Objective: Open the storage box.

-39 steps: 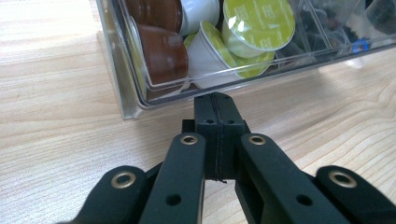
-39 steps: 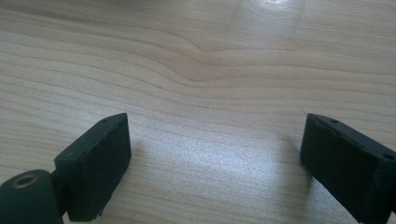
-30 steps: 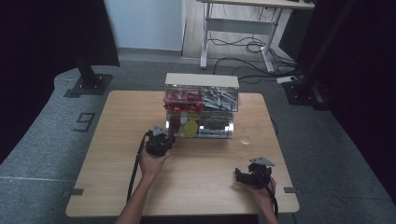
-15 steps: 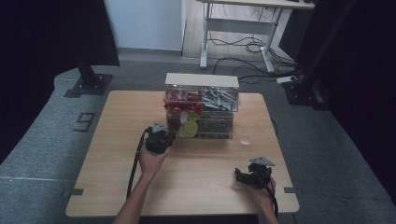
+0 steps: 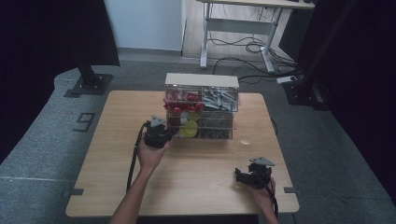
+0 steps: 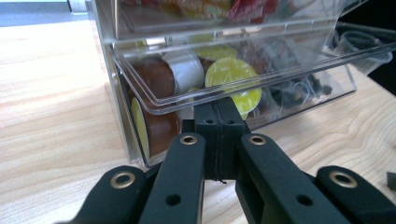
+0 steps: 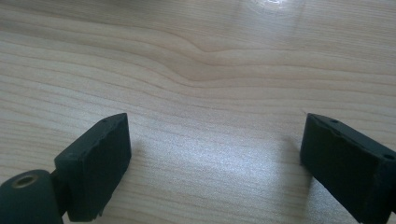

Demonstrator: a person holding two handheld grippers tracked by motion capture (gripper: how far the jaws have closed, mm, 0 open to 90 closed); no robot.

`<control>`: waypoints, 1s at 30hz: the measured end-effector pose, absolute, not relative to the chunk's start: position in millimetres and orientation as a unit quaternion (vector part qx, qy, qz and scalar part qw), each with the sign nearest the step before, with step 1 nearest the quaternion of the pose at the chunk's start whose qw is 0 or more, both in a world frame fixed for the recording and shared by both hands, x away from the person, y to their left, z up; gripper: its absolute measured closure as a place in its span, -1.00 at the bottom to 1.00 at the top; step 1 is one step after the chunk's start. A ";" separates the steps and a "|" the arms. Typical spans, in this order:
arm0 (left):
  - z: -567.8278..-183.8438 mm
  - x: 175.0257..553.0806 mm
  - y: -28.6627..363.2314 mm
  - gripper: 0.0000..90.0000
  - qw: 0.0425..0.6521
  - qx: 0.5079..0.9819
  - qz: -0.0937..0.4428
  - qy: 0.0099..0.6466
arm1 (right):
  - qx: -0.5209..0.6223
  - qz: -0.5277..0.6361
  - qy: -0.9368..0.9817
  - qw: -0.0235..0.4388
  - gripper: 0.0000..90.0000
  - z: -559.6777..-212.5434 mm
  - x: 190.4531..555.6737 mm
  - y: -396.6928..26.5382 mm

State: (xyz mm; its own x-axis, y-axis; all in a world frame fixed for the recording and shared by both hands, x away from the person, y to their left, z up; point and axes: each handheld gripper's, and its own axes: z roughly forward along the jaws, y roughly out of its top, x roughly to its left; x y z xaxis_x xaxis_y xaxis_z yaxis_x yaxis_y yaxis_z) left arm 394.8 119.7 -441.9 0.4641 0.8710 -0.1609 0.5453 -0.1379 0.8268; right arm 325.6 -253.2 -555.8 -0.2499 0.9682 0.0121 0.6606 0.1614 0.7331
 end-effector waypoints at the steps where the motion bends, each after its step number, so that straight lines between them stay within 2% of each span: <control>1: -440.8 394.9 119.5 1.00 0.444 0.731 0.186 0.483 | 0.563 0.320 0.723 0.241 -0.80 -555.8 325.5 -253.2; 22: -417.9 405.2 109.6 1.00 0.453 0.728 0.193 0.477 | 0.562 0.319 0.724 0.242 -0.80 -555.8 325.6 -253.3; 30: -408.9 410.7 108.4 1.00 0.455 0.726 0.194 0.477 | 0.556 0.324 0.725 0.244 -0.70 -555.5 324.8 -252.5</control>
State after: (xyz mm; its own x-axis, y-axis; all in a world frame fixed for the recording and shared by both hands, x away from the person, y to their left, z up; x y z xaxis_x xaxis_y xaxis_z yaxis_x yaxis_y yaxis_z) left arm 410.7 108.4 -408.9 0.4701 0.8692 -0.1532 0.5167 -0.1303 0.8462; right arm 324.8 -252.5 -555.5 -0.2620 0.9650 0.0062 0.6490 0.1714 0.7413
